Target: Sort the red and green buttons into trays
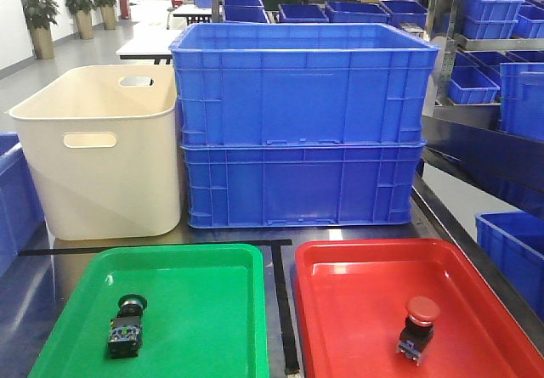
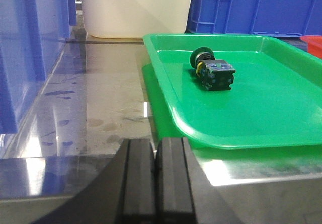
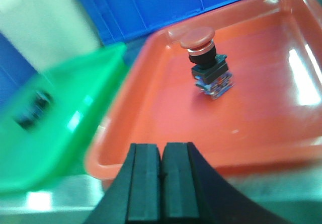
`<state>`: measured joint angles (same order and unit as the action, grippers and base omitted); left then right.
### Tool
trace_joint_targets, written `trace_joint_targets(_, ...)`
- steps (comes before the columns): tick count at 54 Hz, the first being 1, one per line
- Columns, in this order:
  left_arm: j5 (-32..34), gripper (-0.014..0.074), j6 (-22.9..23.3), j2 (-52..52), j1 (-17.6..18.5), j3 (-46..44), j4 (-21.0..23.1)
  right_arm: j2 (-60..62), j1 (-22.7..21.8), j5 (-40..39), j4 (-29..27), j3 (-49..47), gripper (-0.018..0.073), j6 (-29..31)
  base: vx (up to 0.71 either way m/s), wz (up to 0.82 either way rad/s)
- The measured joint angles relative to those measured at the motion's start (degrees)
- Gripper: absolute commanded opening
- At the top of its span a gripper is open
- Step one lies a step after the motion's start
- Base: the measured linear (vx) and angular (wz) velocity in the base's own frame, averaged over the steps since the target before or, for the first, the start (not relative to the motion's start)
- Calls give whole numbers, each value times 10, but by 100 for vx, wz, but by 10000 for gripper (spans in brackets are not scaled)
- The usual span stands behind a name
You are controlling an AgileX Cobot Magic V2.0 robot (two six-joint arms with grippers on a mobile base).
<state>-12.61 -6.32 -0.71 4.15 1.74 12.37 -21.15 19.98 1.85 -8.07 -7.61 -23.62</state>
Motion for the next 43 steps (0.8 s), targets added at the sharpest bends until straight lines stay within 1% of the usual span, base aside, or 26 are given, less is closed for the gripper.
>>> trace_joint_targets(1,0,-3,0,0,0,0,0,13,-7,0,-21,4,-10,38,0,0)
trace_joint_targets(2,0,-3,0,0,0,0,0,25,-15,0,-30,10,-10,115,0,0)
trace_joint_targets(4,0,-3,0,0,0,0,0,46,-32,0,-39,20,-10,215,0,0)
trace_joint_targets(5,0,-3,0,0,0,0,0,54,-43,0,-40,26,-10,256,0,0)
trace_joint_targets(6,0,-3,0,0,0,0,0,65,-51,1,-40,31,-10,287,0,0)
trace_joint_targets(8,0,-3,0,0,0,0,0,83,-71,2,-35,40,-10,311,0,0)
trace_joint_targets(10,0,-3,0,0,0,0,0,99,-92,4,-25,48,-10,308,0,0)
trace_joint_targets(14,0,-3,0,0,0,0,0,132,-131,7,13,66,-10,280,0,0)
trace_joint_targets(18,0,-3,0,0,0,0,0,162,-158,11,45,83,-10,240,0,0)
trace_joint_targets(21,0,-3,0,0,0,0,0,186,-171,19,58,91,-10,215,0,0)
trace_joint_targets(29,0,-3,0,0,0,0,0,216,-189,26,69,93,-10,189,0,0)
trace_joint_targets(35,0,-3,0,0,0,0,0,218,-191,44,70,93,-10,186,0,0)
trace_joint_targets(43,0,-3,0,0,0,0,0,218,-192,46,71,93,-10,186,0,0)
